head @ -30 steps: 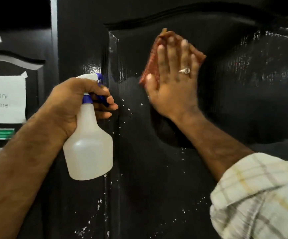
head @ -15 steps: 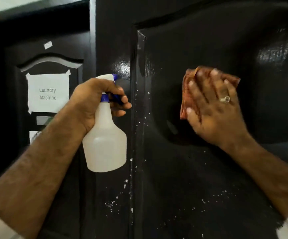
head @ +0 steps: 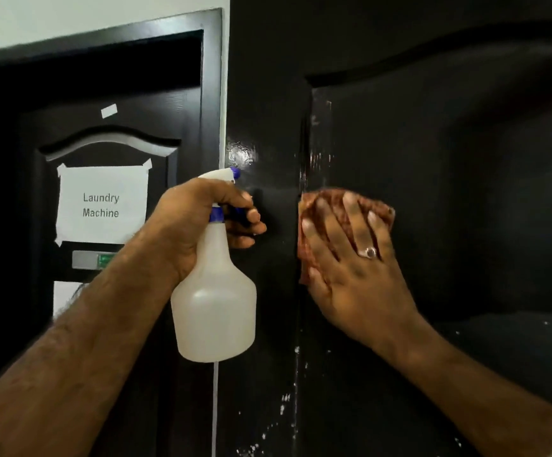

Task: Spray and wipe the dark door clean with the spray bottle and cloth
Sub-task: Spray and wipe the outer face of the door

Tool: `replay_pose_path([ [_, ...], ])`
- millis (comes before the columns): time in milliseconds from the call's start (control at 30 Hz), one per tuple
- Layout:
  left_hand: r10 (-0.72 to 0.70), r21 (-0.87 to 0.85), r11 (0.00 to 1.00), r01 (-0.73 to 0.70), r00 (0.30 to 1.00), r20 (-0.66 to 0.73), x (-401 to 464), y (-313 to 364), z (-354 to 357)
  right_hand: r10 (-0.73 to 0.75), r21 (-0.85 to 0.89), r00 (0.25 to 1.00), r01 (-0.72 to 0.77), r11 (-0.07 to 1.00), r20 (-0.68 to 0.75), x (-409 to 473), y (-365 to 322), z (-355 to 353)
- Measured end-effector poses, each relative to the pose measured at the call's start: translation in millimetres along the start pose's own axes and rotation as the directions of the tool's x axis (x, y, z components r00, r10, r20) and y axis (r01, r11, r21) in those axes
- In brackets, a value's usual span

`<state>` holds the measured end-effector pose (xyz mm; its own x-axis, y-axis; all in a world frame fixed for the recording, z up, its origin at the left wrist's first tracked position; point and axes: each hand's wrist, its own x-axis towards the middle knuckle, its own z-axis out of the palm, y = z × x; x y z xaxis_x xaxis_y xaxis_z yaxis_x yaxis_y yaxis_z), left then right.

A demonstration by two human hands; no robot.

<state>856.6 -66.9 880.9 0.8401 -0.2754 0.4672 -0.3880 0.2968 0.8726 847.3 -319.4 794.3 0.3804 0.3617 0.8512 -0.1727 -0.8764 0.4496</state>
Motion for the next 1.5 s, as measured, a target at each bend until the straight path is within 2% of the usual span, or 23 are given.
replay_pose_path([
  [100, 0.019, 0.01, 1.0, -0.02, 0.997, 0.072, 4, 9, -17, -0.043, -0.012, 0.999, 0.043, 0.999, 0.006, -14, 11, -1],
  [200, 0.042, 0.033, 0.998, -0.046, 0.991, 0.128, 8, 16, -36, 0.13, -0.03, 0.99, -0.131, 0.991, -0.048, 25, 18, -8],
  [300, 0.039, 0.029, 0.999, -0.044, 0.988, 0.148, 14, 17, -54, 0.329, 0.011, 0.936, -0.331, 0.944, -0.127, 95, 5, -11],
  [433, 0.044, 0.006, 0.999, -0.046, 0.987, 0.151, 22, 14, -67, 0.411, 0.052, 0.899, -0.408, 0.911, -0.153, 138, 1, -13],
  [500, 0.053, -0.009, 0.999, -0.053, 0.987, 0.152, 26, 11, -70, 0.394, 0.057, 0.906, -0.39, 0.919, -0.153, 123, -13, -8],
  [567, 0.048, -0.024, 0.999, -0.045, 0.988, 0.146, 28, 8, -71, 0.287, 0.048, 0.948, -0.283, 0.958, -0.136, 90, -50, 1],
  [667, 0.017, -0.044, 0.999, -0.011, 0.991, 0.135, 27, 1, -78, 0.127, 0.14, 0.99, -0.118, 0.983, -0.059, 31, -99, 15],
  [733, -0.003, -0.039, 0.999, 0.008, 0.992, 0.127, 23, -2, -88, 0.064, 0.127, 0.997, -0.058, 0.99, -0.043, 6, -100, 18],
  [833, -0.008, -0.043, 0.999, 0.013, 0.993, 0.114, 18, -2, -111, -0.074, 0.004, 0.996, 0.075, 0.997, -0.058, 9, -69, 14],
  [867, -0.005, -0.048, 0.999, 0.01, 0.994, 0.111, 17, -1, -117, -0.044, -0.016, 0.996, 0.043, 0.999, -0.075, 23, -58, 11],
  [933, 0.001, -0.049, 0.999, 0.004, 0.995, 0.102, 16, 1, -128, 0.13, -0.019, 0.984, -0.133, 0.991, -0.123, 71, -49, 6],
  [1000, 0.007, -0.041, 0.999, -0.003, 0.995, 0.103, 16, 4, -133, 0.3, 0.034, 0.938, -0.299, 0.954, -0.172, 122, -60, 1],
  [1067, 0.016, -0.042, 0.999, -0.012, 0.994, 0.111, 16, 7, -134, 0.38, 0.051, 0.903, -0.378, 0.924, -0.202, 151, -76, 0],
  [1133, 0.029, -0.044, 0.999, -0.024, 0.993, 0.113, 16, 10, -133, 0.335, 0.039, 0.924, -0.334, 0.942, -0.183, 148, -84, 1],
  [1233, 0.029, -0.037, 0.999, -0.024, 0.991, 0.131, 16, 11, -125, 0.103, -0.007, 0.99, -0.104, 0.995, -0.101, 96, -98, 5],
  [1333, 0.02, -0.041, 0.999, -0.013, 0.987, 0.161, 15, 10, -110, -0.04, 0.037, 0.999, 0.041, 0.998, -0.037, 31, -111, 12],
  [1433, 0.012, -0.047, 0.999, -0.003, 0.981, 0.194, 13, 8, -100, -0.018, 0.025, 0.997, 0.02, 0.999, -0.075, -3, -92, 14],
  [1500, 0.012, -0.044, 0.999, -0.004, 0.981, 0.195, 13, 5, -101, 0.094, -0.012, 0.989, -0.096, 0.995, -0.112, 8, -69, 10],
])
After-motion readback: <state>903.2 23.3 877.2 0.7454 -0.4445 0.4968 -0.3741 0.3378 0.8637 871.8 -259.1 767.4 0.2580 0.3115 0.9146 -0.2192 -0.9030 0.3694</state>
